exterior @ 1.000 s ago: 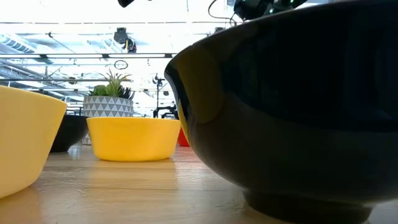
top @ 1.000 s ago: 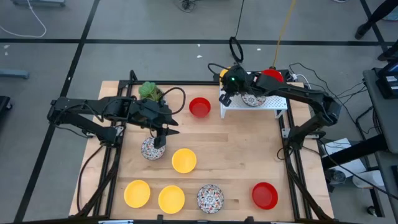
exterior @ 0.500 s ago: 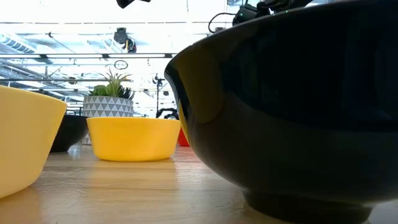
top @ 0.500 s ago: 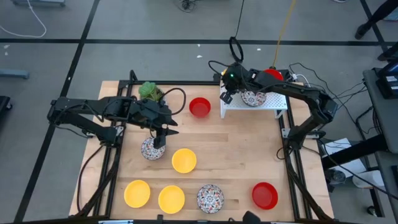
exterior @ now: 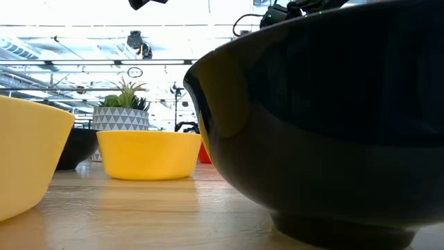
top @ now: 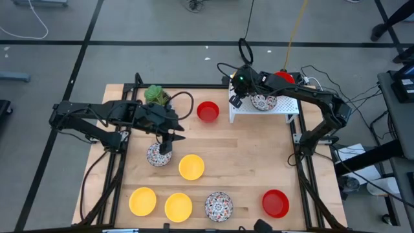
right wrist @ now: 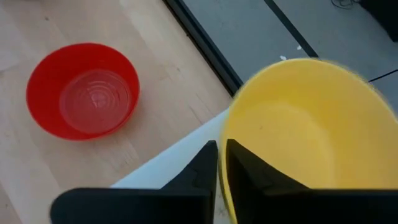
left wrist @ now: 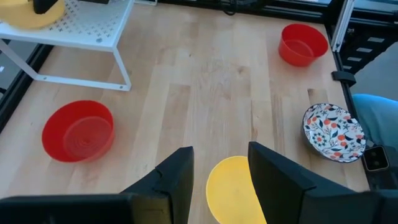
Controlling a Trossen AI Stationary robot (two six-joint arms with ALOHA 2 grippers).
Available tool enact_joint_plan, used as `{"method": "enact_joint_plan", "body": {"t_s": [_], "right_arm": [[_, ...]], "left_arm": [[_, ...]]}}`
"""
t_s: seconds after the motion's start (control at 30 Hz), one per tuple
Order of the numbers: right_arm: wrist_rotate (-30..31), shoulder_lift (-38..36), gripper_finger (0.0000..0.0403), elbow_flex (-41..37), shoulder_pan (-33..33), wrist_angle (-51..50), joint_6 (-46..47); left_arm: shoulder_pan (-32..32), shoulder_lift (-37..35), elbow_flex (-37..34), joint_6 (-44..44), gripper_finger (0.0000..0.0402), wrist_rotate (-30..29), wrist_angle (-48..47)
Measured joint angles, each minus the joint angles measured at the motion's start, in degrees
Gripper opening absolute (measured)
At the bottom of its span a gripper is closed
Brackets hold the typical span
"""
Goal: Pick & Place Mini bowls
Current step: Put the yellow bowl on the shelf, then stack the top yellow bowl on top of the yellow bowl on the shelf
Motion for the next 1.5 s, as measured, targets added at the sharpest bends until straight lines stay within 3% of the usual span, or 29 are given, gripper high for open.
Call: {"method": "enact_joint_plan", "body": {"t_s": [0.33, 0.5, 0.7, 0.9, 1.1, 1.27, 1.5], "right_arm": [[0.03, -0.77, 0.0122, -0.04, 0.0, -0.06, -1.29], [0.31, -5.28, 0.0153, -0.04, 1.77, 0.69, -5.91], [0.08, -12.5, 0.0153, -0.04, 6.81, 1.38, -6.03], [0.32, -17.85, 0.0144, -0.04, 15.52, -0.2, -3.83], [10.24, -19.21, 0.0142, -0.04, 25.95, -1.82, -2.53], [16.36, -19.01, 0.0142, -0.07, 32.24, -3.28, -0.69], [16.79, -18.97, 0.0142, -1.81, 36.54, -2.99, 2.03]], "left_arm": [[0.0, 0.0, 0.0, -1.62, 0.0154, 0.5, -1.36], [-0.68, 0.0, -0.98, -1.57, 0.0154, 8.2, -1.26], [-3.17, 0.0, -5.24, -1.43, 0.0154, 11.69, 0.48], [-5.3, 1.94, -14.01, 0.05, 0.0154, 11.65, 10.45], [-8.96, 7.17, -19.1, 7.11, 0.0154, 11.48, 14.34], [-12.96, 13.22, -20.79, 16.37, 0.0154, 7.63, 14.24], [-17.06, 20.53, -20.81, 27.35, 0.0154, 2.3, 15.3]]}}
